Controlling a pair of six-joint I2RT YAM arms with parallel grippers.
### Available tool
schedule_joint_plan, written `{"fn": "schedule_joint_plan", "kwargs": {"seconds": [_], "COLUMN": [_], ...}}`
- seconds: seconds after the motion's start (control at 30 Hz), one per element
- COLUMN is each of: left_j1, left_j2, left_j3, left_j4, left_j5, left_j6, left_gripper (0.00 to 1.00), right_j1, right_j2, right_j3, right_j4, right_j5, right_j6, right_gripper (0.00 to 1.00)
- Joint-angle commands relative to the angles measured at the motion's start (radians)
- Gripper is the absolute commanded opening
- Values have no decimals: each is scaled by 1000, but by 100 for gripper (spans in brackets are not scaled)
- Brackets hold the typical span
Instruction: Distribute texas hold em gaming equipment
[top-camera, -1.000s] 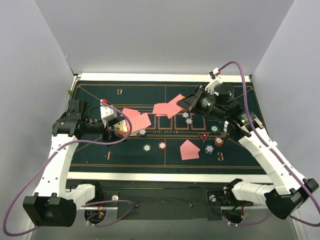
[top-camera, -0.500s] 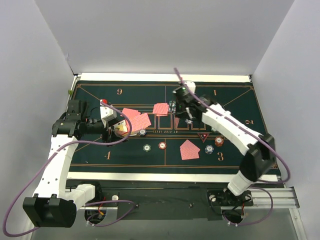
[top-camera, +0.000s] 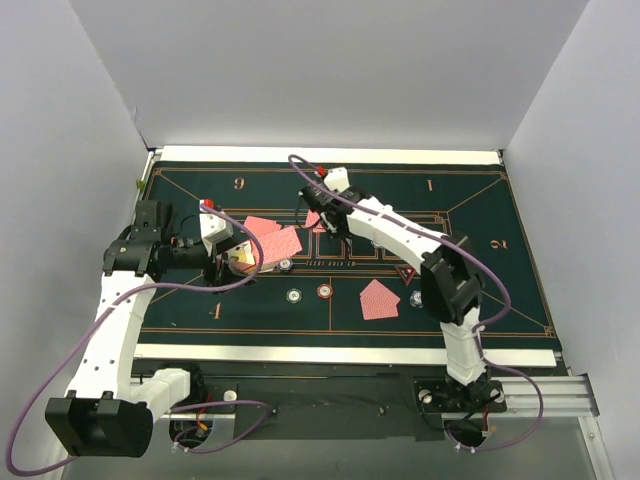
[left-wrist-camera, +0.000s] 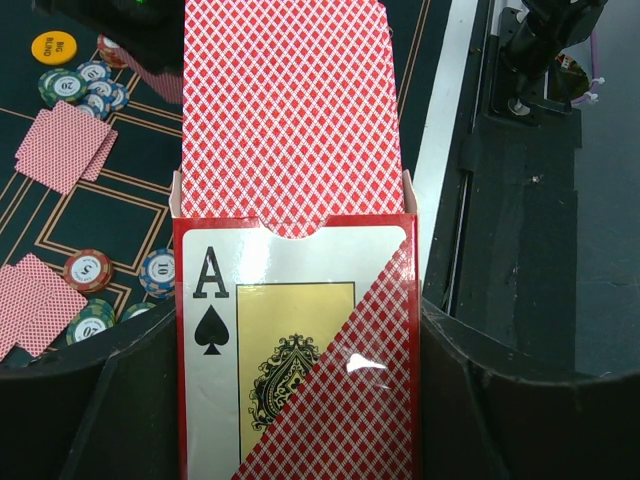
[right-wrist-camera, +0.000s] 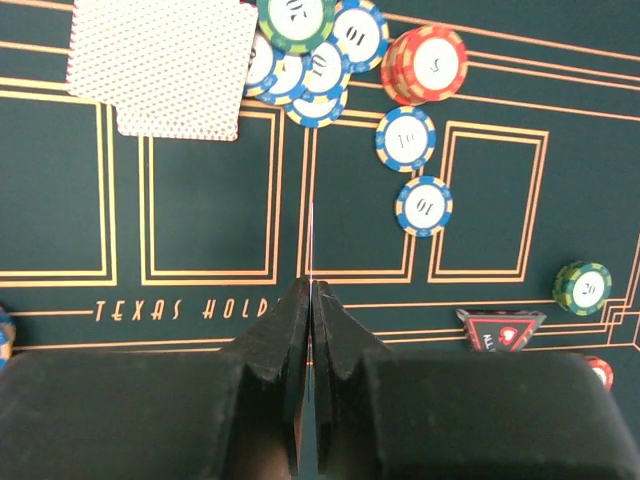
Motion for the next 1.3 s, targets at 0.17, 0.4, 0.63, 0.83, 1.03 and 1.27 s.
{"fn": "schedule_joint_plan", "kwargs": {"seconds": [0.17,0.4,0.63,0.83,1.03,1.27], "left_j1": [7,7,7,7,7,7], "left_j2": [-36,-42,-41,-36,-36,-36], "left_j3": [64,65,65,67,68,65], "left_j4": [-23,-34,-33,-36,-40,-48], "left_j5": [38,38,40,35,35,34], "left_j6": [15,19,20,23,28,38], "left_gripper": [0,0,0,0,0,0], "right_j1": [66,88,86,83,72,43], "right_j2": [177,281,321,312,302,243], "right_j3": [144,231,234,204,191,130], "right_j4": [-36,-53,-13,74,131,160], "right_j5": [13,1,-105,-234,-332,-372], "right_j6": [35,57,106,132,149,158], "right_gripper": [0,0,5,22,33,54]}}
